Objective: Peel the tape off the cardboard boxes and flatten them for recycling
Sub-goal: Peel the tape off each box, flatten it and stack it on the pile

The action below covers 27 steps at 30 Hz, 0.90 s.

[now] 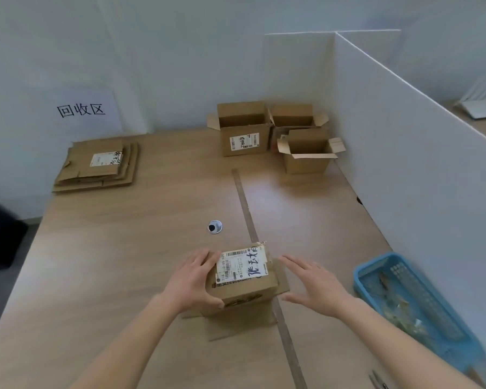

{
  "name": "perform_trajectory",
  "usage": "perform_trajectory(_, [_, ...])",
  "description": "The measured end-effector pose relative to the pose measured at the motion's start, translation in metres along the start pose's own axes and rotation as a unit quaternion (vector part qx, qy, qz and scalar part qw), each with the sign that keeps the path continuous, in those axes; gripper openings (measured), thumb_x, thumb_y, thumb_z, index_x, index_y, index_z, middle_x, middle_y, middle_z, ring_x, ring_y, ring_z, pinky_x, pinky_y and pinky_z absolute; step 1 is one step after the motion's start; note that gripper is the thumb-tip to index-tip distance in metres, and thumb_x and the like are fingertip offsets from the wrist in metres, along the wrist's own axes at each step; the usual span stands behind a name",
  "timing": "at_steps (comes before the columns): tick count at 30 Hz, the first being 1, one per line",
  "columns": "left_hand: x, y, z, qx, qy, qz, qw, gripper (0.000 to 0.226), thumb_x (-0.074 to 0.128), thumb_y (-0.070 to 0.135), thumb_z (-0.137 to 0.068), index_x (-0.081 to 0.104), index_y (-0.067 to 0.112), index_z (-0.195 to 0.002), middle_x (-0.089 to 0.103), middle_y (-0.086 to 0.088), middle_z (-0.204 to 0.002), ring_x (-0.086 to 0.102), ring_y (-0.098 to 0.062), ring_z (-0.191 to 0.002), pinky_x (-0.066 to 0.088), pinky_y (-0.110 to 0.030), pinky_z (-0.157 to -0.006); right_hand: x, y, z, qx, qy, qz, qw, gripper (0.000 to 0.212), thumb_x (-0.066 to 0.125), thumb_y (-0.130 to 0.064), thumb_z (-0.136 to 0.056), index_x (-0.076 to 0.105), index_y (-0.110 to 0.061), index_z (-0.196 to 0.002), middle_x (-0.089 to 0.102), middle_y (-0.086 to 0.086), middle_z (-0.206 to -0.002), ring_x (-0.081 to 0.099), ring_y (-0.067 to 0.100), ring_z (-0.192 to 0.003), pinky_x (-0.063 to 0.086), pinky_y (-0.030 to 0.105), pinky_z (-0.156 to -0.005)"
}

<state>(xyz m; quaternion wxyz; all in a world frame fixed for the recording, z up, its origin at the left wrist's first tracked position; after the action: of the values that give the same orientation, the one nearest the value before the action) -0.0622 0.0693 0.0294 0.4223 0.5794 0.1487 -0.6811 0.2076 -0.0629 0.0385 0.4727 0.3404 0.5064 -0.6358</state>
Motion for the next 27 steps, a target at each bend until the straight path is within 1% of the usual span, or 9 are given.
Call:
perform_trajectory(2, [0.003,0.003,-0.011,0.028,-0.010,-0.023,0.999,0.127,0.069,0.079,-0.063,0.009,0.029,-0.163,0.000,0.002,-0.170,-0.006,-0.018,-0.156,-0.011,-0.035,-0.125,0.004,-0.009,-0.006,-0.007,0.032,-0.041,0.999,0.073,0.054,-0.064,-0.094,0.021,-0.046,-0.157,0.018,-0.022,-0.165,0.031,0.007,-0.147,0.028,0.023,-0.112])
perform_trajectory(4, [0.003,0.012,-0.019,0.042,-0.003,-0.007,0.999,0.122,0.067,0.080,-0.068,0.015,0.024,-0.163,-0.006,0.006,-0.170,-0.013,-0.013,-0.155,-0.020,-0.034,-0.121,0.010,-0.017,-0.012,-0.005,0.047,-0.072,0.996,0.061,0.059,-0.052,-0.096,0.036,-0.046,-0.152,0.021,-0.023,-0.163,0.037,0.007,-0.143,0.040,0.029,-0.106])
perform_trajectory(9, [0.008,0.051,-0.037,0.005,0.081,0.076,0.994,0.071,0.040,0.064,-0.099,0.035,0.021,-0.156,0.016,0.002,-0.169,0.004,-0.011,-0.156,-0.007,-0.037,-0.126,0.020,-0.021,-0.020,-0.024,0.085,-0.090,0.992,0.053,0.066,-0.042,-0.093,0.049,-0.042,-0.144,0.027,-0.020,-0.161,0.048,0.010,-0.136,0.051,0.035,-0.097])
perform_trajectory(12, [0.026,0.075,-0.044,-0.026,0.098,0.004,0.995,0.076,0.022,0.070,-0.099,0.020,0.025,-0.161,0.010,0.001,-0.170,0.000,-0.019,-0.157,-0.009,-0.047,-0.125,0.023,-0.018,-0.013,-0.049,0.126,-0.080,0.987,0.053,0.071,-0.044,-0.089,0.053,-0.040,-0.139,0.028,-0.021,-0.162,0.049,0.010,-0.135,0.054,0.033,-0.093])
perform_trajectory(14, [0.037,0.081,-0.047,-0.050,0.113,-0.042,0.991,0.081,0.011,0.074,-0.097,0.011,0.025,-0.162,0.004,0.000,-0.171,-0.004,-0.023,-0.157,-0.011,-0.052,-0.124,0.024,-0.015,-0.011,-0.071,0.184,-0.081,0.977,0.043,0.081,-0.028,-0.083,0.064,-0.034,-0.123,0.043,-0.014,-0.156,0.051,0.013,-0.135,0.056,0.035,-0.095])
perform_trajectory(17, [0.046,0.079,-0.049,-0.050,0.134,-0.063,0.988,0.081,0.008,0.072,-0.098,0.011,0.023,-0.163,0.006,-0.001,-0.171,-0.001,-0.024,-0.157,-0.009,-0.054,-0.124,0.030,-0.018,-0.010,-0.119,0.257,-0.054,0.957,0.033,0.086,-0.012,-0.079,0.070,-0.028,-0.104,0.062,-0.004,-0.138,0.059,0.019,-0.128,0.058,0.035,-0.092])
perform_trajectory(20, [0.048,0.075,-0.052,-0.039,0.142,-0.066,0.987,0.076,0.010,0.067,-0.100,0.015,0.023,-0.162,0.010,0.000,-0.170,0.003,-0.024,-0.157,-0.008,-0.054,-0.124,0.031,-0.020,-0.009,-0.159,0.305,-0.031,0.939,0.024,0.086,-0.011,-0.080,0.075,-0.026,-0.096,0.070,-0.005,-0.123,0.066,0.019,-0.117,0.060,0.033,-0.080])
perform_trajectory(24, [0.049,0.076,-0.052,-0.041,0.137,-0.068,0.987,0.075,0.007,0.067,-0.099,0.013,0.025,-0.161,0.009,0.003,-0.170,0.001,-0.023,-0.157,-0.009,-0.052,-0.124,0.024,-0.022,-0.007,-0.188,0.313,-0.001,0.931,0.026,0.091,-0.008,-0.072,0.076,-0.026,-0.084,0.074,-0.007,-0.118,0.072,0.016,-0.106,0.060,0.029,-0.064])
perform_trajectory(27, [0.048,0.077,-0.051,-0.044,0.135,-0.075,0.987,0.076,0.004,0.067,-0.098,0.013,0.025,-0.161,0.008,0.003,-0.170,0.001,-0.022,-0.157,-0.007,-0.053,-0.124,0.017,-0.026,-0.003,-0.207,0.312,0.028,0.927,0.017,0.082,-0.013,-0.082,0.072,-0.025,-0.076,0.074,-0.008,-0.117,0.074,0.012,-0.099,0.053,0.025,-0.047])
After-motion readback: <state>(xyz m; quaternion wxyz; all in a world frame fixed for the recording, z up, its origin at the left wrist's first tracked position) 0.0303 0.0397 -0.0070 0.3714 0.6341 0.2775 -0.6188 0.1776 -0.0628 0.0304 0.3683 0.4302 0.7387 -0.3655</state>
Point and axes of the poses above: each hand's wrist, its own z-axis away from the middle knuckle, its own x-axis out of the palm, y = z × x, the point moved 5 cm from there along -z, towards the middle knuckle
